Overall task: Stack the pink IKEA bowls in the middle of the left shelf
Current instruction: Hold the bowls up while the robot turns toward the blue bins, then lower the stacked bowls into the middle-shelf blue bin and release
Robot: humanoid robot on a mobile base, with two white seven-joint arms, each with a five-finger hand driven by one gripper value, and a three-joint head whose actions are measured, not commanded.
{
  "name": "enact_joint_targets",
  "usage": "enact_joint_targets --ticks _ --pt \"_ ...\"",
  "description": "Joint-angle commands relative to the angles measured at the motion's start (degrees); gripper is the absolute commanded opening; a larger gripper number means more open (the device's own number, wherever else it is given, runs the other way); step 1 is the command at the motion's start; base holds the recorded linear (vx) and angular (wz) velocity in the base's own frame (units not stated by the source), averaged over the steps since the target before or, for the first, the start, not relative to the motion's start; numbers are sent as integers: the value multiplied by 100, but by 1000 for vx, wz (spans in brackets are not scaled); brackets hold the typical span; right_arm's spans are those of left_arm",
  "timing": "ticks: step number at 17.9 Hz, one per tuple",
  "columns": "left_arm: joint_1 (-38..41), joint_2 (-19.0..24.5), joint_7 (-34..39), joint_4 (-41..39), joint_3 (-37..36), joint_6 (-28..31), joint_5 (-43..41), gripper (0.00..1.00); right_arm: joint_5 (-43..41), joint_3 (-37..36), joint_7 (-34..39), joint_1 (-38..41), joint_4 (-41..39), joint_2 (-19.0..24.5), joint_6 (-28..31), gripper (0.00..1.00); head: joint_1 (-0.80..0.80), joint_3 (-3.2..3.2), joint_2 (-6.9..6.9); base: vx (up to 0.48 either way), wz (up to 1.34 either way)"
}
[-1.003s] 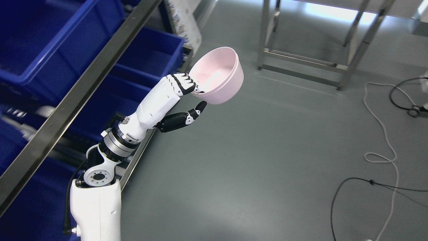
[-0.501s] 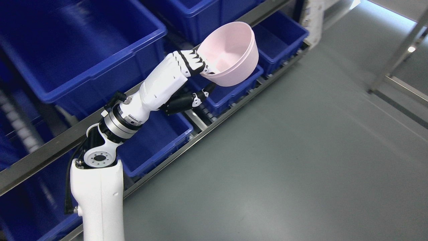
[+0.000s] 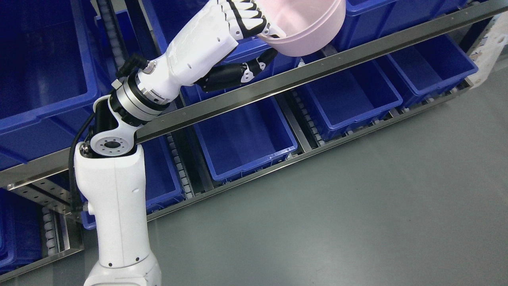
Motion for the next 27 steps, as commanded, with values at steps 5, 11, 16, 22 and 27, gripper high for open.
enact_joint_targets --ticks 5,11,16,22,27 --pt "-738 100 -123 12 -24 621 -34 8 -9 -26 2 -1 -100 -100 4 100 0 0 0 55 285" --pt "-1081 131 -123 231 -24 1403 -52 8 -9 -26 2 -1 -100 -100 4 100 0 0 0 87 291" --pt "-1265 360 -132 986 -41 1729 -61 8 -9 -26 2 -1 -100 -100 4 100 0 0 0 122 194" --pt "-1336 510 -606 1595 -575 2422 -131 8 -9 -26 2 -1 -100 -100 4 100 0 0 0 131 -50" --pt "-1161 712 -870 1595 -1306 2986 -192 9 -9 -26 2 -1 -100 -100 4 100 0 0 0 89 -52"
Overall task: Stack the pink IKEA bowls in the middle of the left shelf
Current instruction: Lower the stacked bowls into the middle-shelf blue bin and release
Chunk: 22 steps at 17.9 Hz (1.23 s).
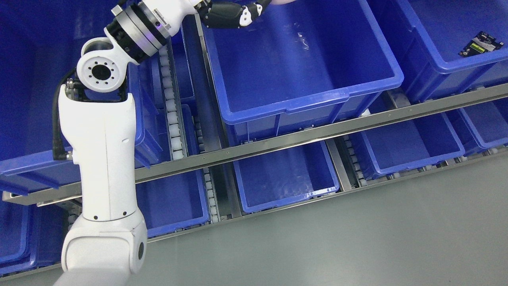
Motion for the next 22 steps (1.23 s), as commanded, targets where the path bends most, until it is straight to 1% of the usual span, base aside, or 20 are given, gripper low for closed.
enact_joint_targets --ticks 1,8,13,16,17,20,21,22 --pt "113 300 -244 472 -852 311 -51 9 -9 -26 -2 1 -100 -100 4 100 0 0 0 46 0" --pt "113 168 -394 613 -1125 566 -218 10 -9 -26 -2 1 -100 -100 4 100 0 0 0 8 -2" --pt "140 151 -386 639 -1116 567 -218 12 -9 -26 -2 1 -100 -100 4 100 0 0 0 0 0" --pt "140 124 -385 639 -1116 567 -218 15 -9 -26 -2 1 -100 -100 4 100 0 0 0 0 0" --pt "140 107 -377 648 -1108 567 -209 18 -9 -26 -2 1 -100 -100 4 100 0 0 0 0 0" --pt "131 -60 -333 666 -1037 549 -209 39 -9 -26 -2 1 -100 -100 4 100 0 0 0 0 0" --pt "113 -113 -315 666 -1020 540 -191 43 -9 -26 -2 1 -100 -100 4 100 0 0 0 0 0" --pt "104 -191 -298 657 -976 523 -174 49 -9 -26 -2 1 -100 -100 4 100 0 0 0 0 0"
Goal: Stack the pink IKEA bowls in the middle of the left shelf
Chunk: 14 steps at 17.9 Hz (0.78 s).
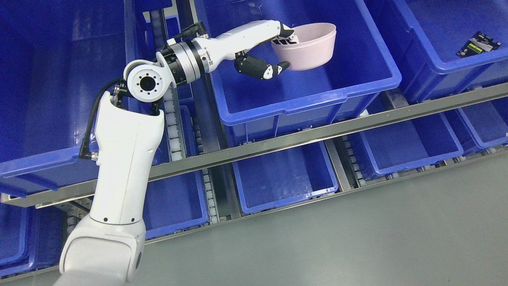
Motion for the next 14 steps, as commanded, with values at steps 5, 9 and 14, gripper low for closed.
enact_joint_targets --ticks 5,9,14 --pt "-81 -389 1096 -1 787 -95 179 72 -9 -26 -2 0 -100 -100 4 100 0 0 0 -19 0" --pt "103 -389 4644 60 1051 -16 1870 90 -9 -26 -2 0 -100 -100 4 100 0 0 0 -50 -17" --pt "1086 -389 5179 -738 1034 362 2262 100 -9 -26 -2 0 -100 -100 4 100 0 0 0 -180 -30"
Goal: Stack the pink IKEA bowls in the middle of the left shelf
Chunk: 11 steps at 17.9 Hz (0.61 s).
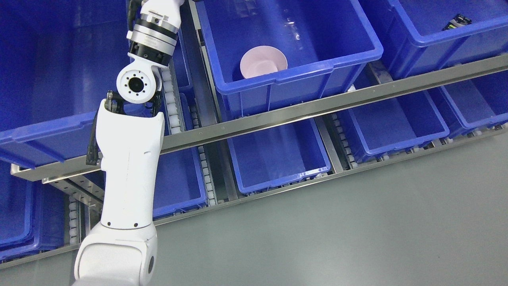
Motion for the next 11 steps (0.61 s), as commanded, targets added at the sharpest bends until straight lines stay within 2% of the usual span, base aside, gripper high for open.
enact_joint_targets --ticks 1,5,11 --pt "886 -13 494 -773 329 122 505 100 -9 -26 -4 0 -100 -100 28 100 0 0 0 -235 -2" --pt "1546 -13 467 -1179 329 114 505 100 -9 -26 -4 0 -100 -100 28 100 0 0 0 -259 -120" --pt "1732 -13 450 -1206 364 96 514 100 -9 -26 -4 0 -100 -100 28 100 0 0 -1 -225 -161"
